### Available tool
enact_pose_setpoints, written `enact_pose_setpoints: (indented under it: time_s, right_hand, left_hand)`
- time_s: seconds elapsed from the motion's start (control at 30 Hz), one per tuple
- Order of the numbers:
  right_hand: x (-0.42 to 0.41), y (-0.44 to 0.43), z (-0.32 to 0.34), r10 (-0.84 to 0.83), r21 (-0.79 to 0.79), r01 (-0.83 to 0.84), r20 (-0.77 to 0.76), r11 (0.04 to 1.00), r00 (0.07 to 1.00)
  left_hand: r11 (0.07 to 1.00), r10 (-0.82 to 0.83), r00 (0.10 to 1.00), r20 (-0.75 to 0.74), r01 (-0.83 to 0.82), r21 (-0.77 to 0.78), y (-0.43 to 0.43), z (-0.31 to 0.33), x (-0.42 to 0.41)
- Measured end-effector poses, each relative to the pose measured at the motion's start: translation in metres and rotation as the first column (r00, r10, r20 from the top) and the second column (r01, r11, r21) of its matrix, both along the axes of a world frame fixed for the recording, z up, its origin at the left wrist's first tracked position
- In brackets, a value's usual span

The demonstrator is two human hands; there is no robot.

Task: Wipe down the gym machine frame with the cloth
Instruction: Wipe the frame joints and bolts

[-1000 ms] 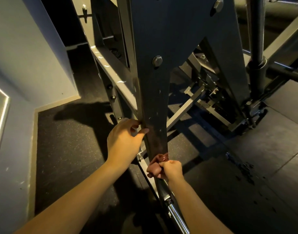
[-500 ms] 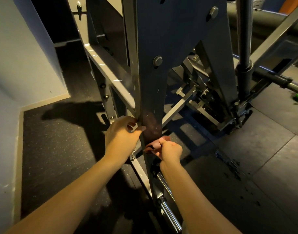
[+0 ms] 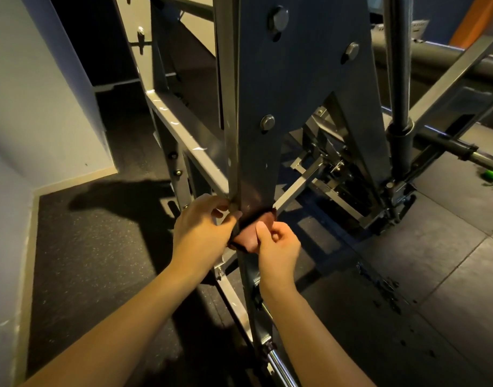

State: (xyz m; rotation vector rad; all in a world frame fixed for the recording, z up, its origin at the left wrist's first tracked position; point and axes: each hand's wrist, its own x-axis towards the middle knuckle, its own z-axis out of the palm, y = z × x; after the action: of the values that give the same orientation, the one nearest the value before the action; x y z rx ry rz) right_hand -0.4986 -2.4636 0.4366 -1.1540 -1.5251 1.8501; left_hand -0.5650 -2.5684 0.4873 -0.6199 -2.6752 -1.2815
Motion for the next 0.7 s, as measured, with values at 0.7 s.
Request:
enact_pose_setpoints:
  time_s: [0.7]
  right_hand:
    - [0.004,-0.015,0.031,0.073,0.229,-0.034,-0.164,0.973,0.984]
  left_hand:
    - [0.957,-0.025,0.988,0.152,-0.020,0.289,-0.001,0.032,-0.006]
